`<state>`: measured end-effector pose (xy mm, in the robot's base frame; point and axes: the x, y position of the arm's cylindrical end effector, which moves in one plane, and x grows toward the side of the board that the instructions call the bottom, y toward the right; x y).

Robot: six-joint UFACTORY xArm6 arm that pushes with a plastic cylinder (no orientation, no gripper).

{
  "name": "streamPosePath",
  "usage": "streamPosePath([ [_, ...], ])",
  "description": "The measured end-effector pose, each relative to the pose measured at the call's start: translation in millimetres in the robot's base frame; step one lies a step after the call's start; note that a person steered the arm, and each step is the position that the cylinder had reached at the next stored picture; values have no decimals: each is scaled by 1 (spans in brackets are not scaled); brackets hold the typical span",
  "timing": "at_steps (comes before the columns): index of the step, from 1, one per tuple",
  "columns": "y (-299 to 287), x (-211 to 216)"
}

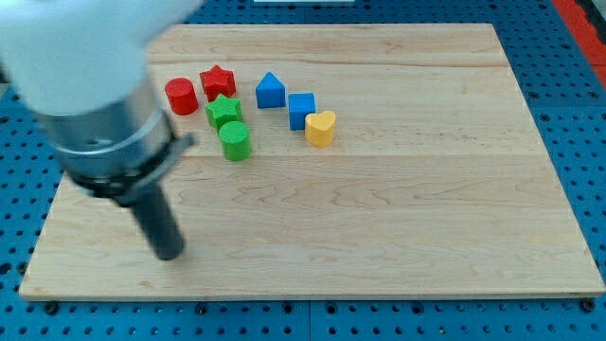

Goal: Push the green blocks into the red star

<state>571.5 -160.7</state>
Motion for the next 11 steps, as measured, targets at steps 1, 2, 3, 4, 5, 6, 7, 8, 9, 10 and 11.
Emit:
streamPosePath([
  [1, -1, 0],
  [2, 2, -4],
  [3, 4, -4],
  [4, 4, 7],
  [5, -4, -32],
  [6, -9, -66],
  [7, 92, -67],
  [8, 78, -95],
  [9, 82, -141],
  [10, 77, -164],
  [11, 85, -179],
])
